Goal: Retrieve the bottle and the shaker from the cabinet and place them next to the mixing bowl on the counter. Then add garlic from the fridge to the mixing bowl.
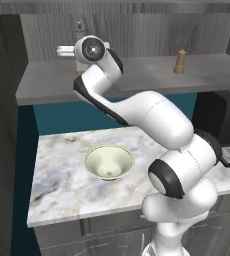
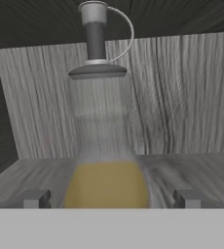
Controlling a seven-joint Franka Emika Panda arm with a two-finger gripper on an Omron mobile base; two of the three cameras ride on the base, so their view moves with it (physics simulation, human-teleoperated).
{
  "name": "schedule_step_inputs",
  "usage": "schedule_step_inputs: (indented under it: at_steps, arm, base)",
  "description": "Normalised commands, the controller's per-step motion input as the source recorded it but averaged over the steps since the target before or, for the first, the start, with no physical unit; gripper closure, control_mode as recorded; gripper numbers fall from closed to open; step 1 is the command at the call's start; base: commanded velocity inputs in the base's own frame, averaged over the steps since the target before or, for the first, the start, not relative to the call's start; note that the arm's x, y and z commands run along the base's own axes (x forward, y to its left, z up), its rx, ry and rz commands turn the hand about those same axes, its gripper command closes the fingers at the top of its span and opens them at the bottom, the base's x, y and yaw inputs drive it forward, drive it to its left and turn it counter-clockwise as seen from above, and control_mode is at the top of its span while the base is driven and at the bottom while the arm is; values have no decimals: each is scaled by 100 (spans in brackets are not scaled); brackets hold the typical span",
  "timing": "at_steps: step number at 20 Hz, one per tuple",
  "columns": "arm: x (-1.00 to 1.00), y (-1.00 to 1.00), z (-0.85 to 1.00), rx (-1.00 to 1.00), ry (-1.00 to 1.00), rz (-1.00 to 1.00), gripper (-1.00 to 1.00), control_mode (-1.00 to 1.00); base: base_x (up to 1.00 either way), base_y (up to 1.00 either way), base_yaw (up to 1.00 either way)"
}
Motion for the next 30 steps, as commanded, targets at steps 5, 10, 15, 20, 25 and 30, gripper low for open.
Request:
schedule_step_inputs:
  at_steps: [5, 10, 15, 20, 25, 30]
  arm:
    - [8, 0, 0, 0, 0, 0, -100, -100]
    - [13, 0, 0, 0, 0, 0, -100, -100]
    - [10, 0, 0, 0, 0, 0, -100, -100]
    - [9, 0, 0, 0, 0, 0, -100, -100]
    - [1, 0, 0, 0, 0, 0, -100, -100]
    - [0, 0, 0, 0, 0, 0, 100, -100]
  base:
    - [0, 0, 0]
    - [0, 0, 0]
    - [0, 0, 0]
    - [0, 0, 0]
    - [0, 0, 0]
    - [0, 0, 0]
